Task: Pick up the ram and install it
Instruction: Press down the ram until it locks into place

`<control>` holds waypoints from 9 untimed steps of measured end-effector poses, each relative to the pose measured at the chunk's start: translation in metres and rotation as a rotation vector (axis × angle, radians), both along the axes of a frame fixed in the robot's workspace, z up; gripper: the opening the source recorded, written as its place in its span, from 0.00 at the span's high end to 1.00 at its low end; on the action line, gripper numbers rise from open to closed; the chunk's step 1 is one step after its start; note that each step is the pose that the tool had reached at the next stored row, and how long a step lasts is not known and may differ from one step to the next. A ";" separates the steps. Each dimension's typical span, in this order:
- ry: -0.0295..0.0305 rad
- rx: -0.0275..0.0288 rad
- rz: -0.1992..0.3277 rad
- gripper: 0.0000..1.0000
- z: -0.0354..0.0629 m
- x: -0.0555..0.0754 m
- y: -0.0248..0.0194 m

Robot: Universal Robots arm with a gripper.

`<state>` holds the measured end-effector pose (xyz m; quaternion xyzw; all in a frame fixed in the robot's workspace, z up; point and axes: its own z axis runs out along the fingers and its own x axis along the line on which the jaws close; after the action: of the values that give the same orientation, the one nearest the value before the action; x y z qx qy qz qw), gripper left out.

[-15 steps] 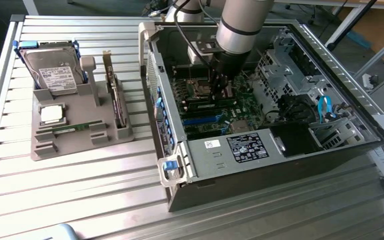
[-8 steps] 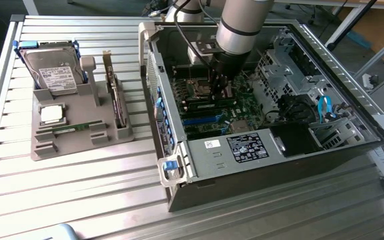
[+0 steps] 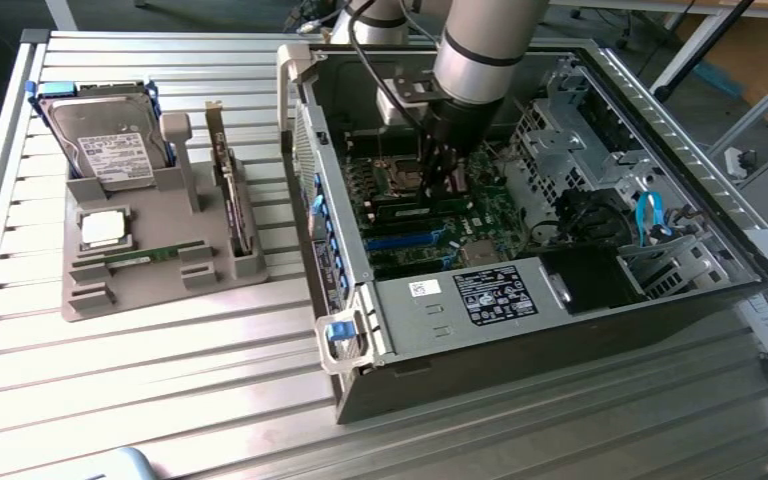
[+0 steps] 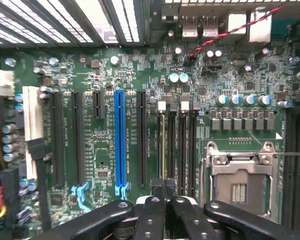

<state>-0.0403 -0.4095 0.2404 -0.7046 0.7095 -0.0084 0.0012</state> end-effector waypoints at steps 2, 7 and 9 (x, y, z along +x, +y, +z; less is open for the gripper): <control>-0.0001 0.0001 0.000 0.89 0.0054 0.000 0.0000; -0.0001 -0.0001 0.000 0.89 0.0174 0.000 0.0000; -0.0002 0.0001 0.000 0.89 0.0183 0.000 0.0000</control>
<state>-0.0403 -0.4095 0.2586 -0.7046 0.7095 -0.0084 0.0013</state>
